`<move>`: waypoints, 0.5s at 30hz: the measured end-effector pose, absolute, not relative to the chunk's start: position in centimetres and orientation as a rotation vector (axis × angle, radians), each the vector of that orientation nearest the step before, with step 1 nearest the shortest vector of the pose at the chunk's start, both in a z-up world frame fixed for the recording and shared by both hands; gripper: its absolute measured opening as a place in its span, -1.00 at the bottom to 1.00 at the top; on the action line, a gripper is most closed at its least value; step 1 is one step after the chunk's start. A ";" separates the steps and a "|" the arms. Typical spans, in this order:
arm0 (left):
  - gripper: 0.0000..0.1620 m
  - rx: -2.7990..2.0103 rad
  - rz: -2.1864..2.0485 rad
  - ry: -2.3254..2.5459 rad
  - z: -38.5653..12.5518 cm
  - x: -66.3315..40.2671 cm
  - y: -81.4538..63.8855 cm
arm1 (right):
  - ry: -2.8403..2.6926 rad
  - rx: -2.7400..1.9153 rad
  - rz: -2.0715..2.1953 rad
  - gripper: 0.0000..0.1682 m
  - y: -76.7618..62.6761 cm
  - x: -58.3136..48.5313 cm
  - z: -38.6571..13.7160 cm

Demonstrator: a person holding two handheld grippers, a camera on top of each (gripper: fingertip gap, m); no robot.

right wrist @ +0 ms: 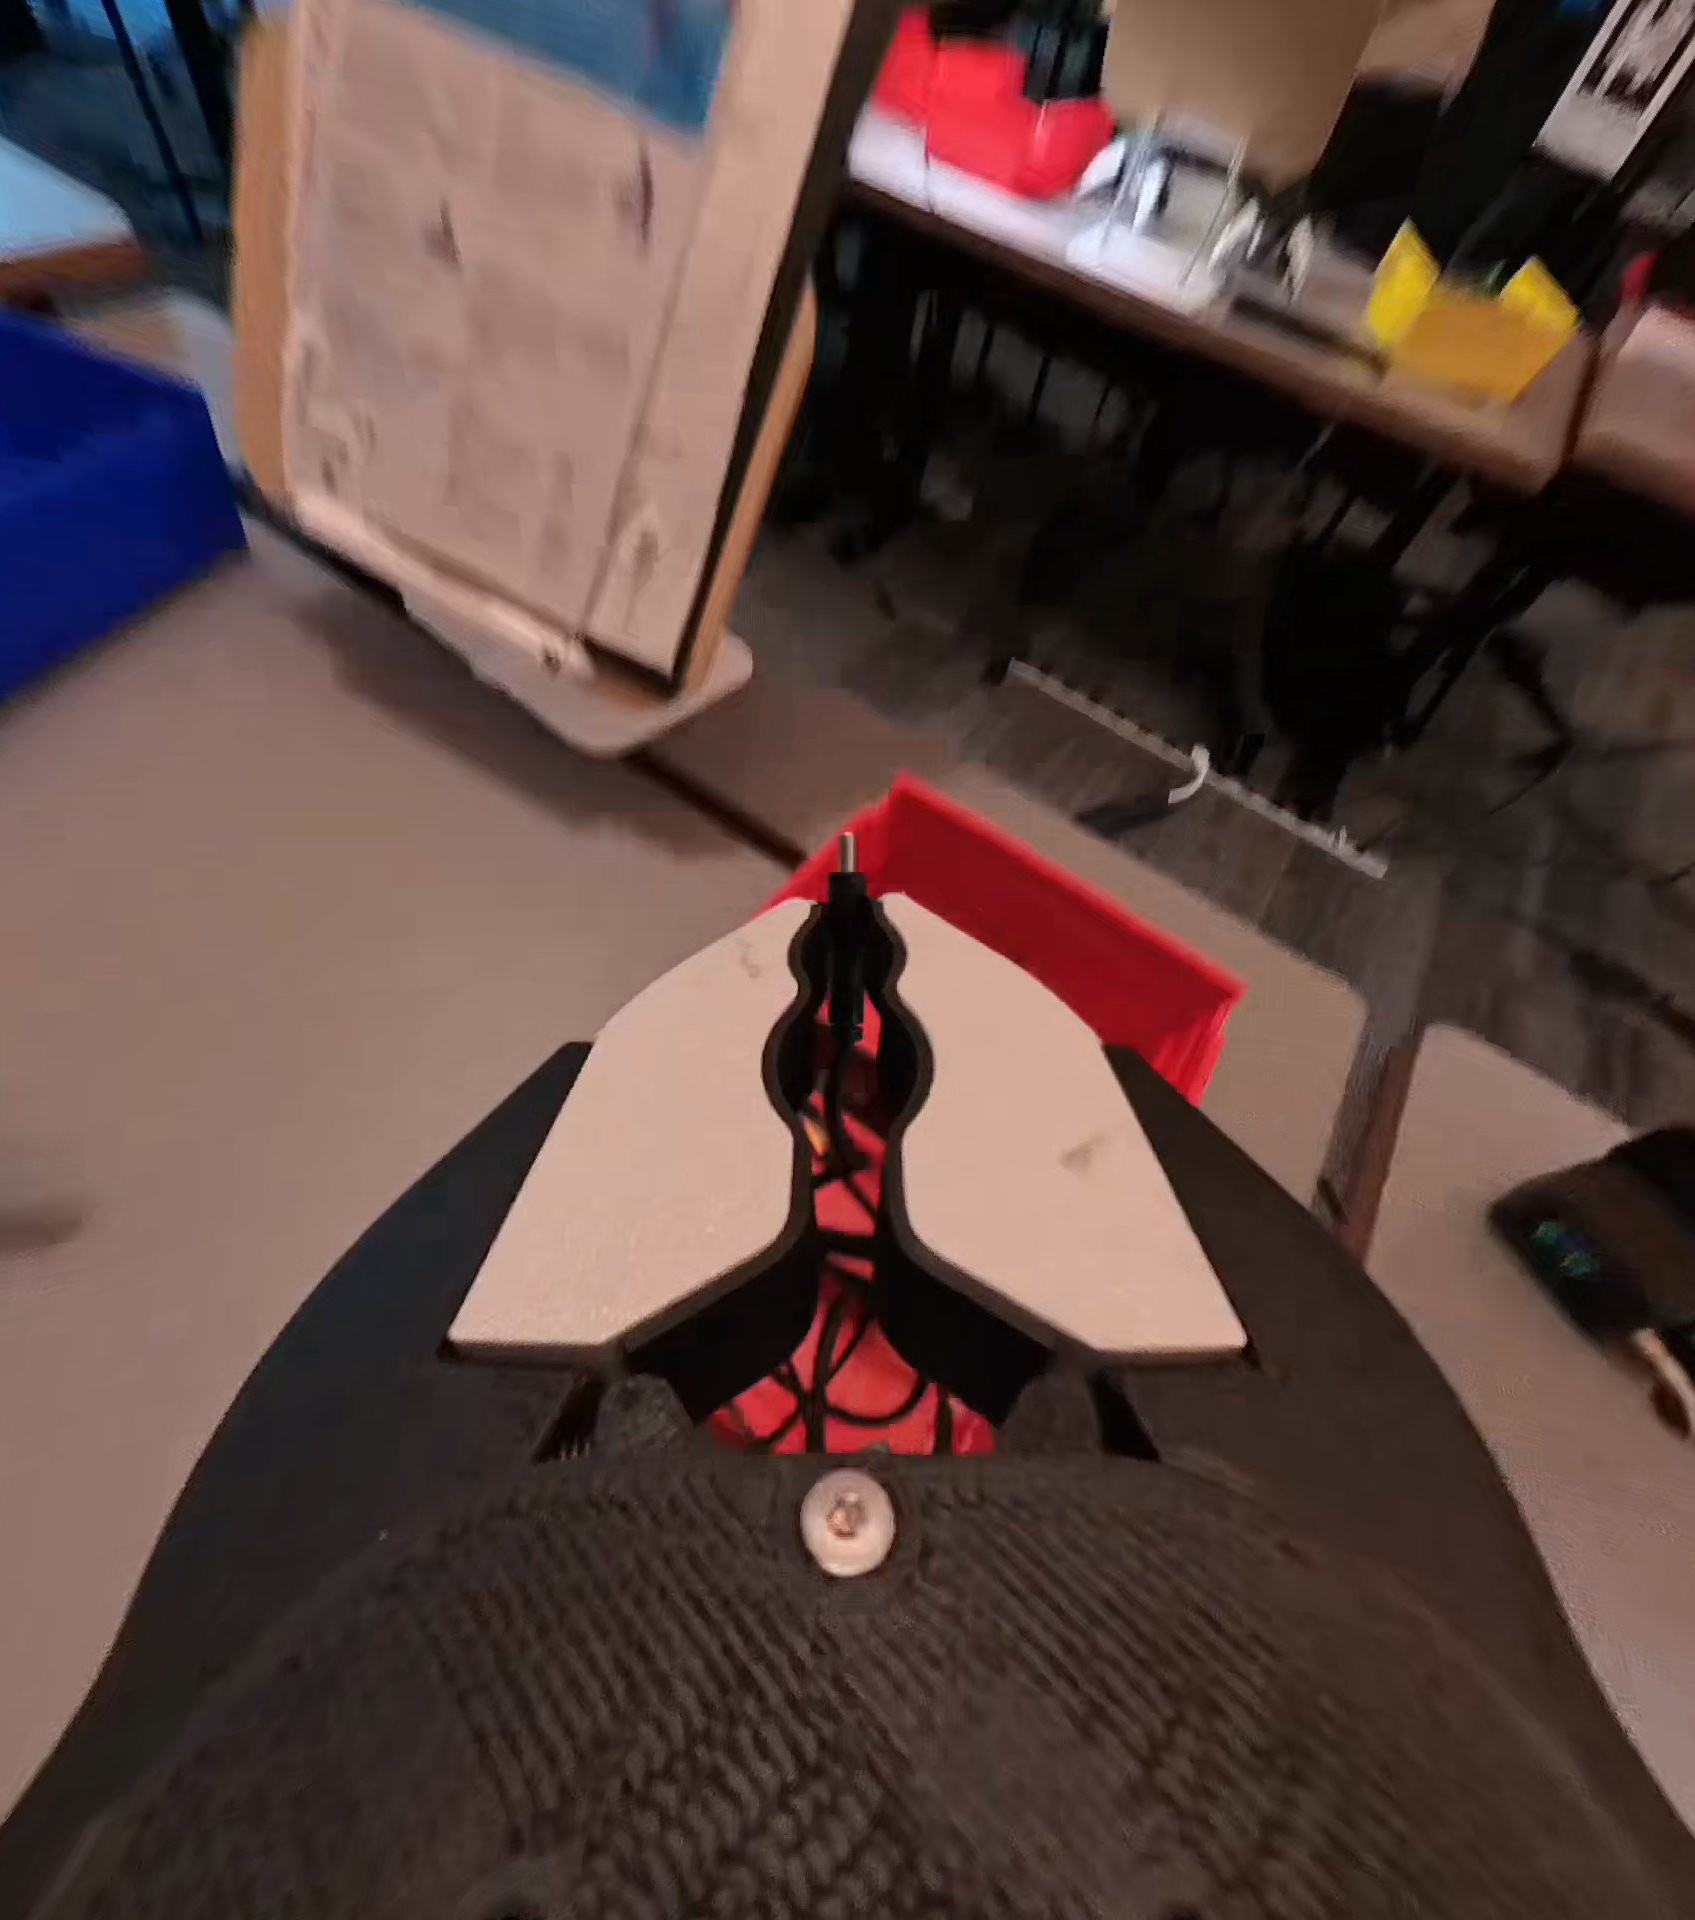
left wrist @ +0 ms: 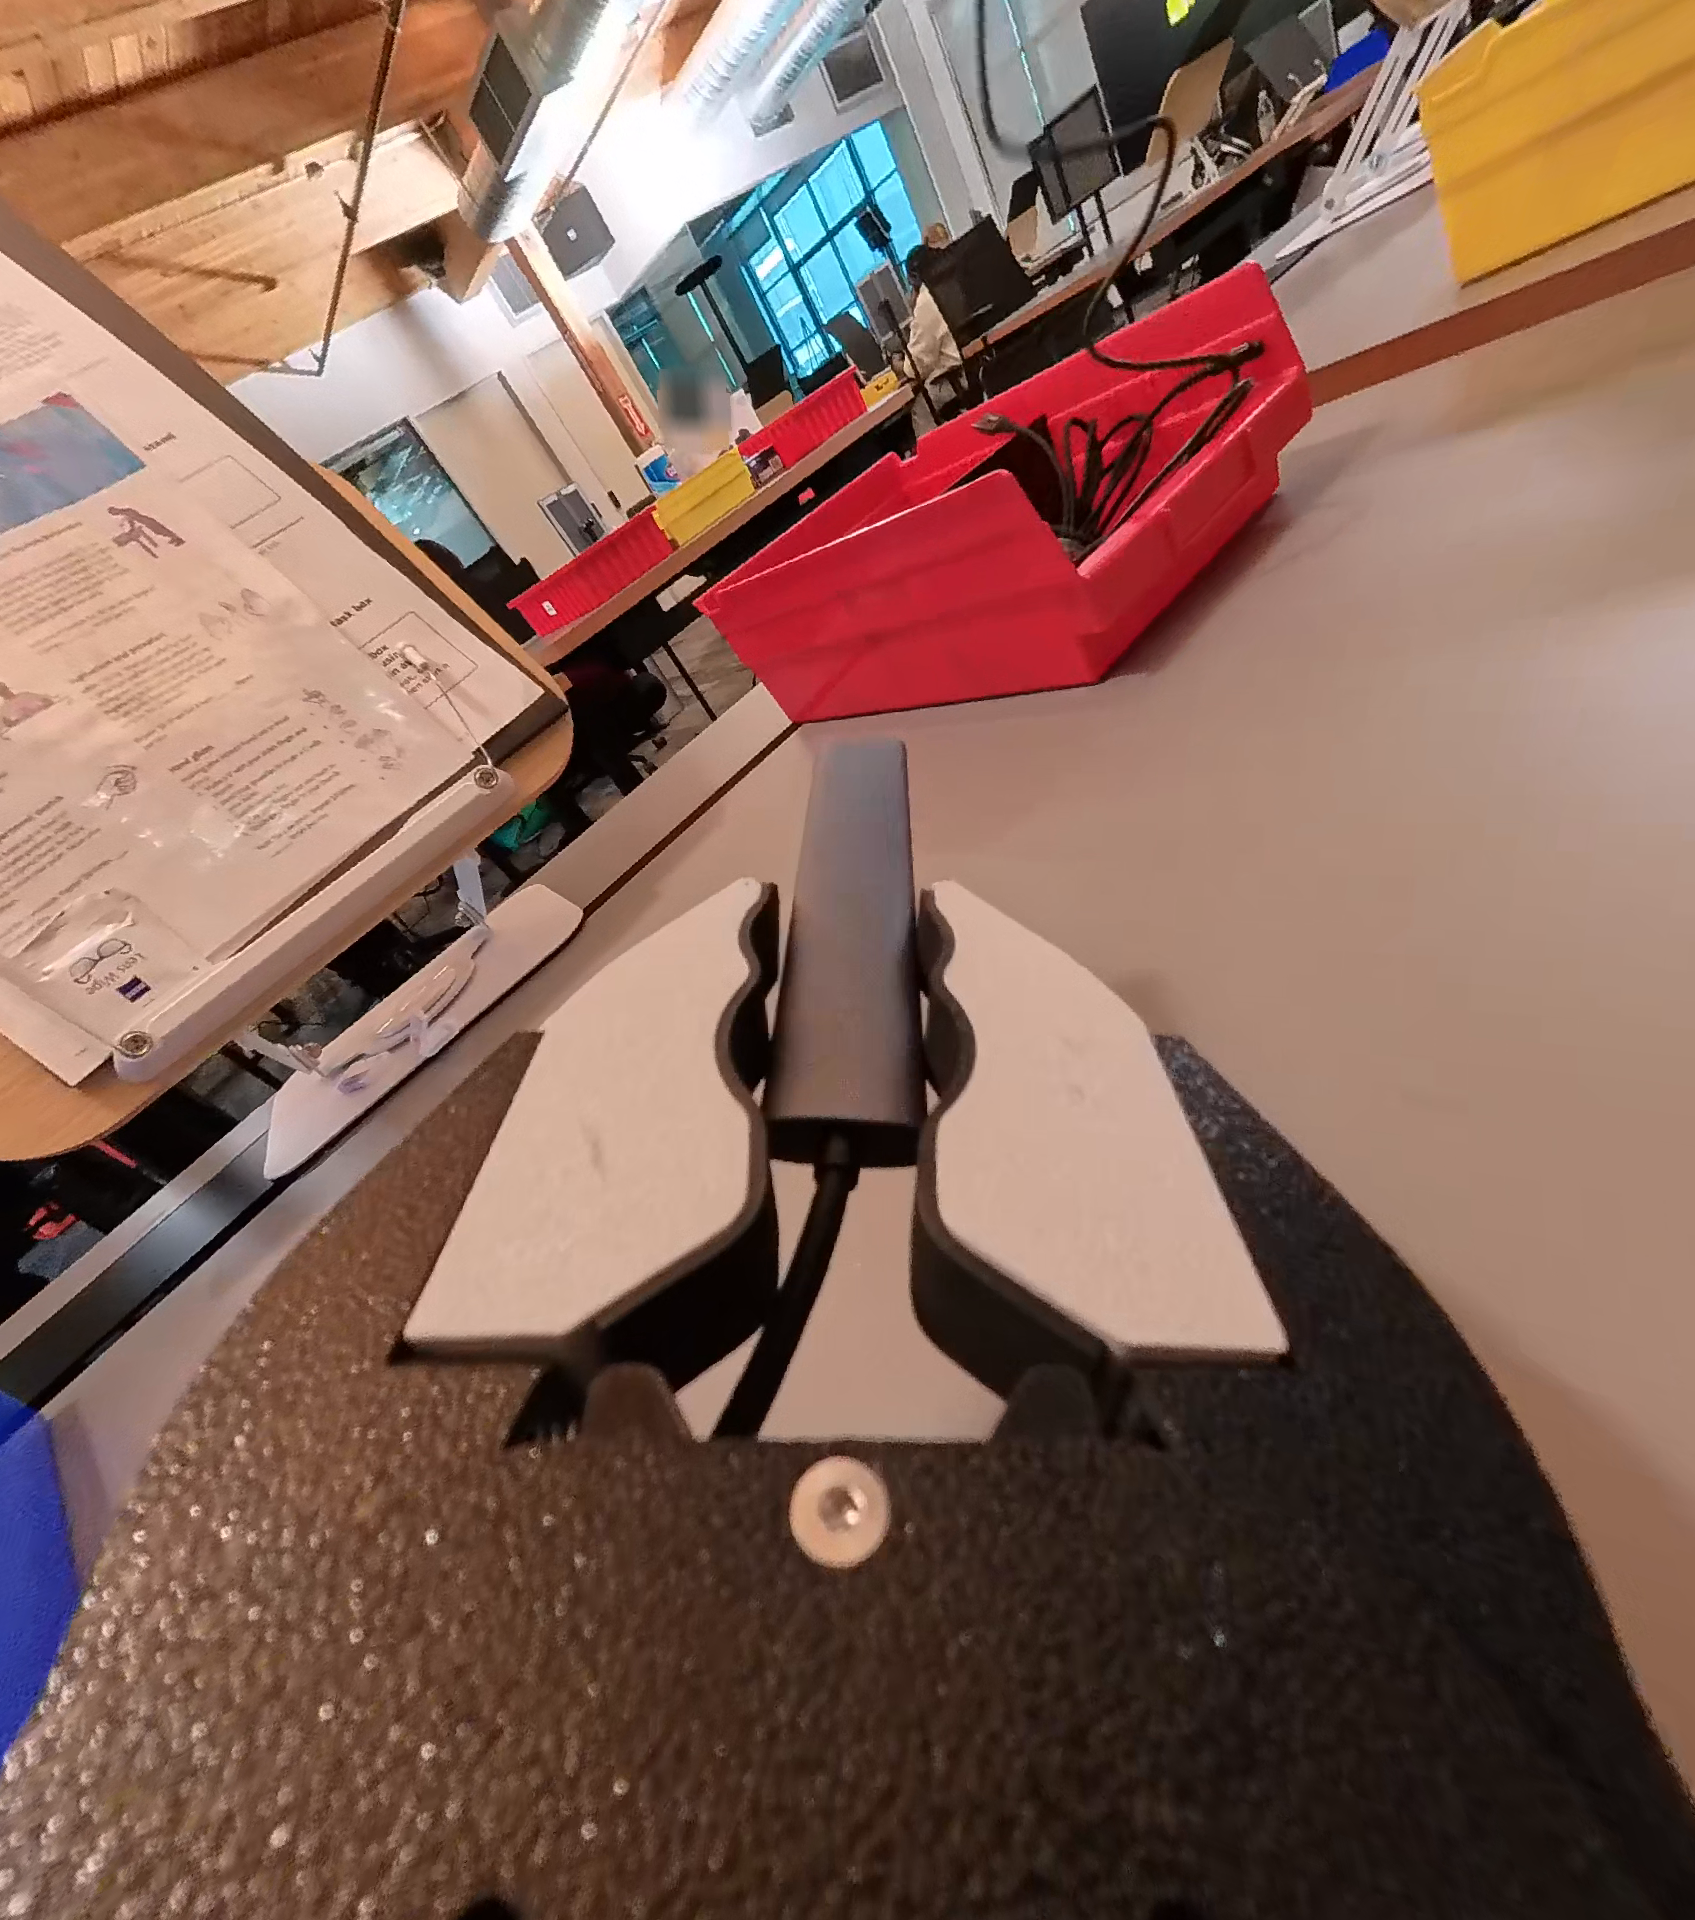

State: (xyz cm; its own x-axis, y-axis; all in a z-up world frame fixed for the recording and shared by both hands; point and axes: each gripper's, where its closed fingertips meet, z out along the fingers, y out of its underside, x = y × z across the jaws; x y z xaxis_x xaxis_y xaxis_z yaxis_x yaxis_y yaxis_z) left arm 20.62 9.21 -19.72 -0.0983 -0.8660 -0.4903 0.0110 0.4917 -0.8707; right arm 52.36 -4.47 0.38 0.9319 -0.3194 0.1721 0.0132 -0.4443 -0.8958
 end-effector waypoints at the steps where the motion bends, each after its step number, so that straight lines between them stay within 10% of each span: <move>1: -0.69 -0.776 -0.873 1.498 -19.8 20.6 9.1 | 0.239 -2.053 -0.389 -0.92 -4.5 52.9 -2.5; 10: -0.69 -0.763 -0.877 1.498 -19.8 20.6 9.0 | 0.113 -2.507 -0.299 -0.87 -2.0 53.3 -16.5; 15: -0.70 -0.755 -0.953 1.500 -19.5 20.2 8.8 | 0.015 -2.394 -0.146 -0.05 -1.3 50.2 -14.9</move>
